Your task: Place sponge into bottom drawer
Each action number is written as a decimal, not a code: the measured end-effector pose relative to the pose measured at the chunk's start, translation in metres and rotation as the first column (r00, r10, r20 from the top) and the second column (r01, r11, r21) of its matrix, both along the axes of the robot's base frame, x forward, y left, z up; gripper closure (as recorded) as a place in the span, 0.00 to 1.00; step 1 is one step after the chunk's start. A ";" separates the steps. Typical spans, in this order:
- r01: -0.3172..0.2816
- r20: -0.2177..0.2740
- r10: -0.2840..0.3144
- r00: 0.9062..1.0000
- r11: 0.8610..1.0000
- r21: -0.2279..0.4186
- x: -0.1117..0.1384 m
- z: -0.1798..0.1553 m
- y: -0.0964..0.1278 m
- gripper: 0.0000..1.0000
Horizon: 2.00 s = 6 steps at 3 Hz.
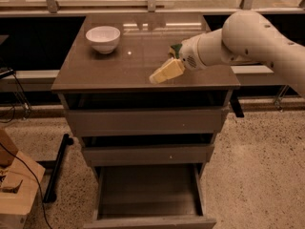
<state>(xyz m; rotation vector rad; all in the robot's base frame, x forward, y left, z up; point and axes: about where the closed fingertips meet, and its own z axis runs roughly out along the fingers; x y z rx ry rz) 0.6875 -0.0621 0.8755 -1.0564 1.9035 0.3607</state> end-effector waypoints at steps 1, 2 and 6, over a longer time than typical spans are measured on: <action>0.036 0.028 -0.038 0.999 0.995 0.089 0.025 -0.003 -0.012 0.00; 0.057 0.025 -0.061 0.998 0.988 0.142 0.049 -0.010 -0.022 0.00; 0.176 -0.058 -0.168 0.984 0.972 0.155 0.110 -0.046 -0.079 0.19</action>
Offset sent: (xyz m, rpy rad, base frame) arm 0.0769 -0.0397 -0.0167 0.1962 -0.0281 -0.0910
